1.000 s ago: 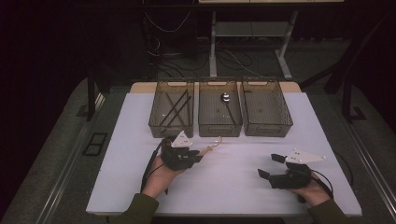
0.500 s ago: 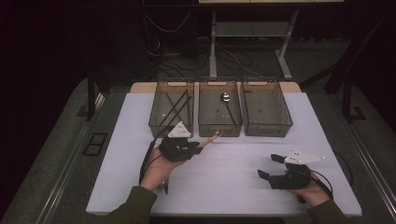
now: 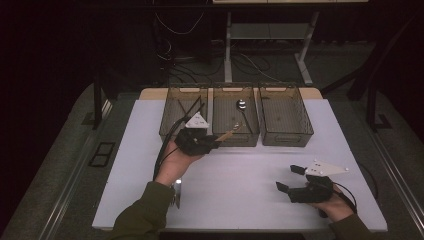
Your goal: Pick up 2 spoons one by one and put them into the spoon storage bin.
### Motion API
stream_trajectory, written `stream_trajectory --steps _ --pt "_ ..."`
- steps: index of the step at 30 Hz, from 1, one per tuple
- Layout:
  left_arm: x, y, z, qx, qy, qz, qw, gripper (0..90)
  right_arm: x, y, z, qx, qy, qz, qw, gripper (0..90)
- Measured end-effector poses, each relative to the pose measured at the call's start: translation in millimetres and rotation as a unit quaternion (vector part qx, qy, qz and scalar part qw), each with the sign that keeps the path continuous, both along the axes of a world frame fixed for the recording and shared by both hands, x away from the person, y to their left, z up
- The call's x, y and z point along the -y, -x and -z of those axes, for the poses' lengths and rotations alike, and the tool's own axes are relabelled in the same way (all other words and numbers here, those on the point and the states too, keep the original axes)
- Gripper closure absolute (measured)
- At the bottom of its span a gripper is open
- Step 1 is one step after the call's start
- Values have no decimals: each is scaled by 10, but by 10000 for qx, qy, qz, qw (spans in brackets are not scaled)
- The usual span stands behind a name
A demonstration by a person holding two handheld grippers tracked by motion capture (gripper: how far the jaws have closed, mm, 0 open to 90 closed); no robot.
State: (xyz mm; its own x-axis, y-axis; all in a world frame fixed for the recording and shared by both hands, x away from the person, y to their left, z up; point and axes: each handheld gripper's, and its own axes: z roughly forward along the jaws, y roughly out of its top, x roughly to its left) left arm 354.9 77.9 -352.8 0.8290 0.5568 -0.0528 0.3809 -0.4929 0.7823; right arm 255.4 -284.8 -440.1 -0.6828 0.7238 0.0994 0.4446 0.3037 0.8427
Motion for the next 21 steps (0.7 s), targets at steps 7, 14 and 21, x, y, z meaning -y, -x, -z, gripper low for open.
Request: stream_trajectory --steps 7,14,21 --pt "77 -189 -50 19 -105 -92 9999 738 5 2 -4 -2 -48 10 10000 173" --pt "144 -371 -106 34 -18 -358 9994 738 9 3 -6 9 -50 14 10000 173" --pt "222 -543 -92 2 -30 -517 9987 738 14 2 -8 2 -59 26 10000 173"
